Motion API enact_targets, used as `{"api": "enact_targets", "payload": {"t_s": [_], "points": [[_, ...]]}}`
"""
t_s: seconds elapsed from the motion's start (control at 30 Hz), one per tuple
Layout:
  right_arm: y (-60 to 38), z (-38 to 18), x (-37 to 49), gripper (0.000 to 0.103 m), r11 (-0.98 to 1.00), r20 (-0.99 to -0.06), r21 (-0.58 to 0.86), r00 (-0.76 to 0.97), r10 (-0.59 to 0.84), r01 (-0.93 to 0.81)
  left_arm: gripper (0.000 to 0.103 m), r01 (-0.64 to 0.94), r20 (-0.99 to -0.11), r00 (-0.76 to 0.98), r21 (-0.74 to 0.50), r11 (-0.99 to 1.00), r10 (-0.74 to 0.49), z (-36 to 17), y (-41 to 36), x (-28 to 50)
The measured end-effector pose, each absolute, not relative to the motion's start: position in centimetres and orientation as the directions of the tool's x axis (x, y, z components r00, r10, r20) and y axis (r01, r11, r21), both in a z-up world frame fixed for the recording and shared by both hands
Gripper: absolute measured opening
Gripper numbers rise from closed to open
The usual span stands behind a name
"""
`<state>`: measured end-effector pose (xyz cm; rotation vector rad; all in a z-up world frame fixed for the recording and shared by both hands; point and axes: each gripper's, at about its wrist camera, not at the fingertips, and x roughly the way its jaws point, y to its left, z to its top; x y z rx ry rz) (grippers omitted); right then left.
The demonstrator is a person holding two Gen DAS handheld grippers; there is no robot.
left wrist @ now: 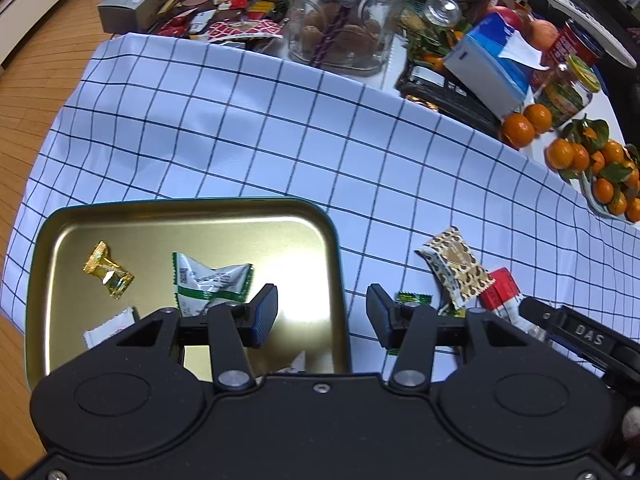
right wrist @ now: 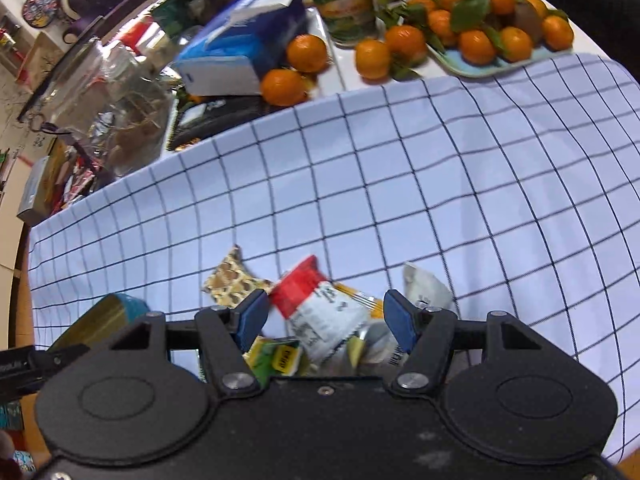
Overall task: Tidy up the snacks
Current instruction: 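Move both open grippers back toward the remaining snack pile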
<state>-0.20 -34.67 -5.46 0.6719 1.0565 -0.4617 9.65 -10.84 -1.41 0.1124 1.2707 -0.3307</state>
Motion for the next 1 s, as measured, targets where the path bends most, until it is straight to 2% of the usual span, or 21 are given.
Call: {"api": "enact_targets", "payload": {"t_s": [0.63, 1.0], "points": [[-33.1, -7.7, 3.0, 0.068, 0.786, -0.934, 0.181, 0.354, -0.052, 0.591, 0.056, 0.33, -0.951, 0.224, -0.131, 0.935, -0.212, -1.8, -12.4, 10.1], [-34.9, -7.9, 0.8, 0.066, 0.759, -0.937, 0.169, 0.34, -0.073, 0.628, 0.056, 0.348, -0.954, 0.22, -0.118, 0.93, -0.203, -2.0, -13.1, 9.6]]}}
